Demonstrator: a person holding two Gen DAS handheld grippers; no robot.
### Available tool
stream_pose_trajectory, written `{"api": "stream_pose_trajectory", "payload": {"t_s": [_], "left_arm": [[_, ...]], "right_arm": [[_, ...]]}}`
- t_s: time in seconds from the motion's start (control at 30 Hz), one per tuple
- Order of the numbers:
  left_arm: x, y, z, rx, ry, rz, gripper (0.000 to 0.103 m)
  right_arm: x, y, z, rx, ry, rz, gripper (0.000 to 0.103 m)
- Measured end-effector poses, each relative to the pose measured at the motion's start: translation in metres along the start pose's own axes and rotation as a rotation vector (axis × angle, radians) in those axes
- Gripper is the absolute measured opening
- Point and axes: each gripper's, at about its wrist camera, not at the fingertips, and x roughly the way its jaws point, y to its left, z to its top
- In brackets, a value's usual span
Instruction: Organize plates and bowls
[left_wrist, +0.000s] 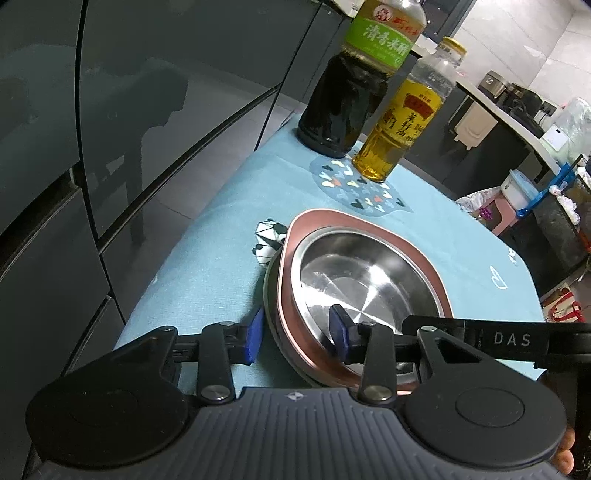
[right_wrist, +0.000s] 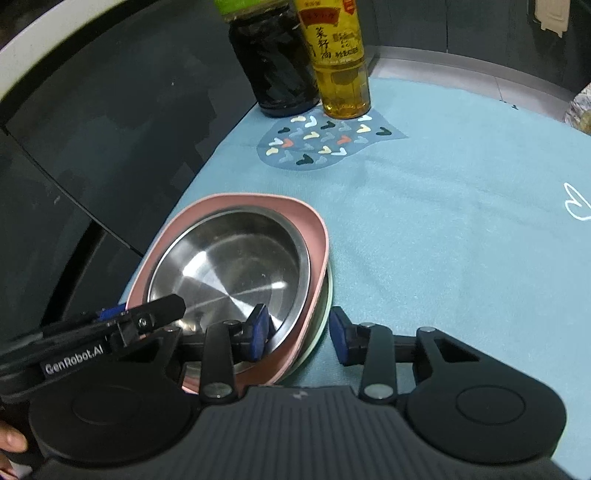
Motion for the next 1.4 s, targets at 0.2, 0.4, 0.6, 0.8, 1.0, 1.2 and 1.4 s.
{"api": "stream_pose_trajectory", "payload": {"t_s": [0.2,0.4,0.6,0.8,1.0,1.2,1.4], "left_arm": [[-0.013,-0.008,0.000,0.015,-0.033,-0.011,0.035],[-0.028,-0.016,-0.002,0.030,-0.058,-0.022,0.035],[-0.041,-0.026,-0.006,0.057,-0.073,-0.047,0.036],[-0.042,-0.034,-0.012,0.094,-0.083,-0.034,0.035],[-0.018,-0.006,-0.013,-0.016,0.004,-0.010,0.037],[-0.017,0.004,-0.014,-0.030,0.011,-0.041,0.038],[-0.008,0.003,-0.020,-0.010,0.059,-0.022,0.040]], "right_arm": [[-0.015,0.004,-0.005,-0.003,-0.033,-0.006,0.023],[-0.035,0.004,-0.010,0.006,-0.074,0.003,0.023],[-0.055,0.002,-0.021,0.015,-0.111,0.020,0.024],[-0.067,0.004,-0.029,-0.003,-0.145,-0.013,0.024],[-0.046,-0.015,-0.027,0.102,-0.107,0.039,0.023],[-0.044,-0.031,-0.021,0.139,-0.085,0.019,0.032],[-0.022,-0.042,-0.016,0.211,0.052,0.124,0.032]]}}
